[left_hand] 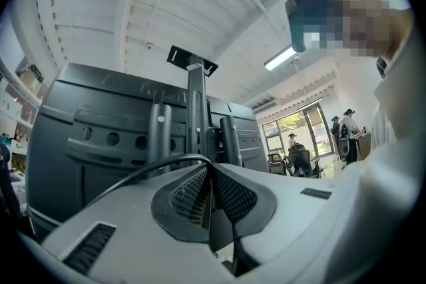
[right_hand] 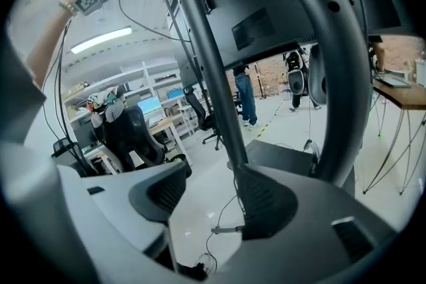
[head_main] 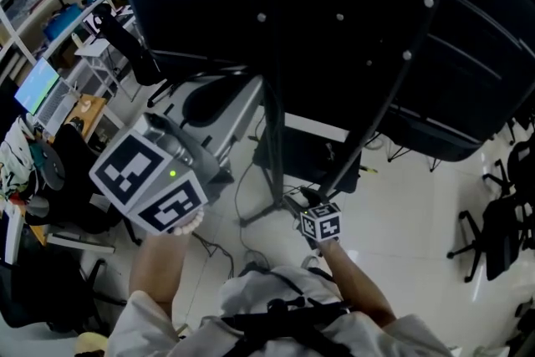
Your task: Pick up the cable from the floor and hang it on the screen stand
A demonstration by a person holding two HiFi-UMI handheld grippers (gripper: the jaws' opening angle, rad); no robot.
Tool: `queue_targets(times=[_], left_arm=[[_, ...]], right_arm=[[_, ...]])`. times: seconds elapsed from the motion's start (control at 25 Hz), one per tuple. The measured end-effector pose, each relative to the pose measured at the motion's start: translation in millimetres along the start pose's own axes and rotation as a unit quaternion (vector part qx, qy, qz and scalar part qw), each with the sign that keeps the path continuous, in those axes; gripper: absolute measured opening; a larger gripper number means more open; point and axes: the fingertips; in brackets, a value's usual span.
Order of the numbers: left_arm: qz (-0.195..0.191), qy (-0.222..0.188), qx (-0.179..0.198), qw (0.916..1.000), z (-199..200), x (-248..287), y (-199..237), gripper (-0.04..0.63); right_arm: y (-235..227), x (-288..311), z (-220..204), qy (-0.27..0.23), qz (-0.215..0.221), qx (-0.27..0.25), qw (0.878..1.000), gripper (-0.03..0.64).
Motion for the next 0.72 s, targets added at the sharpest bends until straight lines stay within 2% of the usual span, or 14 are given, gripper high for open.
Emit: queue_targets(times=[0.08, 0.36, 0.56, 0.72], left_arm=[[-0.006, -0.007, 0.008, 0.9999, 12.4, 2.5, -2.6, 0.018], [-0.020, -0.034, 0.030, 0.9988, 50.4, 4.1, -9.0, 0.018], [-0.020, -0.061, 0.062, 0.9960, 86.5, 4.6, -8.8, 0.018], [-0.027, -0.073, 0.066, 0.9948, 103.4, 5.9, -5.3, 0.018]], right_arm=[[4.0, 8.2, 7.0, -0.006, 0.002, -0.006, 1.000, 0.242], [20.4, 37.1, 14.2, 0.000, 0.008, -0.037, 0.999, 0.262], [14.9, 46.2, 22.1, -0.009, -0.019, -0.044, 0.999, 0.233], [5.7, 54.7, 30.2, -0.010, -0.034, -0.040, 0.999, 0.227]])
Point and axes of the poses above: the fingertips, and each gripper's own axes: x forward along the fingers, y to its left, z out of its top, and after that the axes turned 2 degrees about -y, right-handed
